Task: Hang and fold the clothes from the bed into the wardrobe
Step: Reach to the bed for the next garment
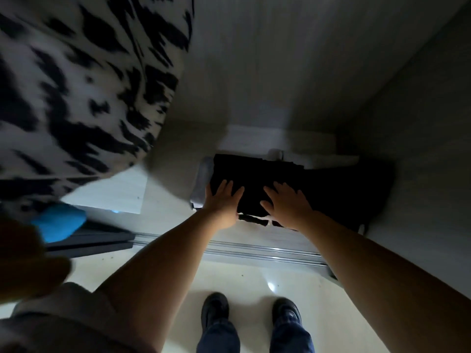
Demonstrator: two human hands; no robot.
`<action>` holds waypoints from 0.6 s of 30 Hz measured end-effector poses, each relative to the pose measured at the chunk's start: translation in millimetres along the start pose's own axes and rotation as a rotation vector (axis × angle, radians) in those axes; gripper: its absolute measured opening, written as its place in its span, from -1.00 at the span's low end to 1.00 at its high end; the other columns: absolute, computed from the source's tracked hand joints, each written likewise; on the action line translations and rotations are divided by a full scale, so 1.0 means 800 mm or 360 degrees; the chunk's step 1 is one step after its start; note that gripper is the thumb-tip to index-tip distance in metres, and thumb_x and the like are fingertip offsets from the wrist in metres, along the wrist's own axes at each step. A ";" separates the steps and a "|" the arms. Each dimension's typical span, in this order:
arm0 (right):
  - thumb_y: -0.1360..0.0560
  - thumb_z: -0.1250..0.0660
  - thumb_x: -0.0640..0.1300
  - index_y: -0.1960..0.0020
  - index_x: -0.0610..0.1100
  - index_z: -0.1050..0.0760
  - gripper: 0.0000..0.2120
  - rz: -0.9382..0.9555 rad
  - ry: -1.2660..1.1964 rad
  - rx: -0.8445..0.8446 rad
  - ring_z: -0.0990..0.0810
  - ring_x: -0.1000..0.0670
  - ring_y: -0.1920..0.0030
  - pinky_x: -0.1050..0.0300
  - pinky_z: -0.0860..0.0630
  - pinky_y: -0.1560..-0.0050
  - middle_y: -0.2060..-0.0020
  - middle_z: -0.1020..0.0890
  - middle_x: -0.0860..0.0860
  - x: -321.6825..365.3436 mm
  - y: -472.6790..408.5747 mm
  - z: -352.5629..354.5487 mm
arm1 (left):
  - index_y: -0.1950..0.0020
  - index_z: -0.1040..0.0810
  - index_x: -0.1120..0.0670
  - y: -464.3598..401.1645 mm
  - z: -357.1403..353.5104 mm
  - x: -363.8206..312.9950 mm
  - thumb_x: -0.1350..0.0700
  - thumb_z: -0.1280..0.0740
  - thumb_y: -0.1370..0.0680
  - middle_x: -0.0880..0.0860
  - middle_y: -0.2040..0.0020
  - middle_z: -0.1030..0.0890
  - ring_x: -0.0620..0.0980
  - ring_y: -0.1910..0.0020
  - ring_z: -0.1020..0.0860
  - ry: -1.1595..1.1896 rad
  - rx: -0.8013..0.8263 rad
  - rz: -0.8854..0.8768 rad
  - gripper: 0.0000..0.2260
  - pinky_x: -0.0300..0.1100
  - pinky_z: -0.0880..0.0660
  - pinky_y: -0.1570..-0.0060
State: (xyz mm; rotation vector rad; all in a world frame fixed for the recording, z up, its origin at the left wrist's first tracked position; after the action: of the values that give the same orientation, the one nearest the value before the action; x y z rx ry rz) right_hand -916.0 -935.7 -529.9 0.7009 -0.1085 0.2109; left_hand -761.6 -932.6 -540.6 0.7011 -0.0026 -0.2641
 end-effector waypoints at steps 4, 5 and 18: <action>-0.64 0.00 0.11 -0.30 -0.08 -0.42 -0.59 -0.0089 -0.0298 -0.0426 -0.58 -0.17 -0.12 0.02 -0.50 -0.01 -0.11 -0.61 -0.15 0.015 0.077 0.112 | -0.22 -0.52 0.07 0.064 0.117 -0.025 0.03 -0.14 -0.61 0.09 -0.16 -0.59 0.11 -0.18 -0.53 0.0529 -0.0292 0.0165 -0.72 -0.06 -0.45 -0.13; -0.64 0.01 0.11 -0.24 -0.09 -0.46 -0.60 -0.0126 -0.0325 -0.0501 -0.60 -0.18 -0.07 0.03 -0.49 0.04 -0.05 -0.63 -0.16 0.017 0.098 0.138 | -0.18 -0.55 0.09 0.083 0.145 -0.030 0.03 -0.13 -0.62 0.10 -0.11 -0.62 0.11 -0.12 -0.56 0.0600 -0.0365 0.0177 -0.72 -0.09 -0.48 -0.05; -0.62 0.02 0.19 -0.15 -0.07 -0.50 -0.55 -0.0593 -0.0558 -0.0750 -0.59 -0.21 -0.08 0.02 -0.46 0.05 -0.06 -0.63 -0.16 0.001 0.410 0.250 | 0.02 -0.58 0.09 0.310 0.340 -0.121 0.03 -0.18 -0.61 0.12 0.00 -0.63 0.11 0.02 -0.57 0.0376 -0.0605 -0.0378 -0.78 -0.14 -0.34 0.21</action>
State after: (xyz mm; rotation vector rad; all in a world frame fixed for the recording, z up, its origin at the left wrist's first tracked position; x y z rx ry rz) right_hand -995.8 -821.3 -172.1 0.2715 -0.3464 -0.2922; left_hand -820.7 -900.6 -166.2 0.3494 0.3501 -0.3957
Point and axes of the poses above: each hand's wrist, its own y-axis away from the middle knuckle, its own z-axis out of the back of the hand, x = y × z, the point moved 6 cm from there along -y, towards the middle knuckle
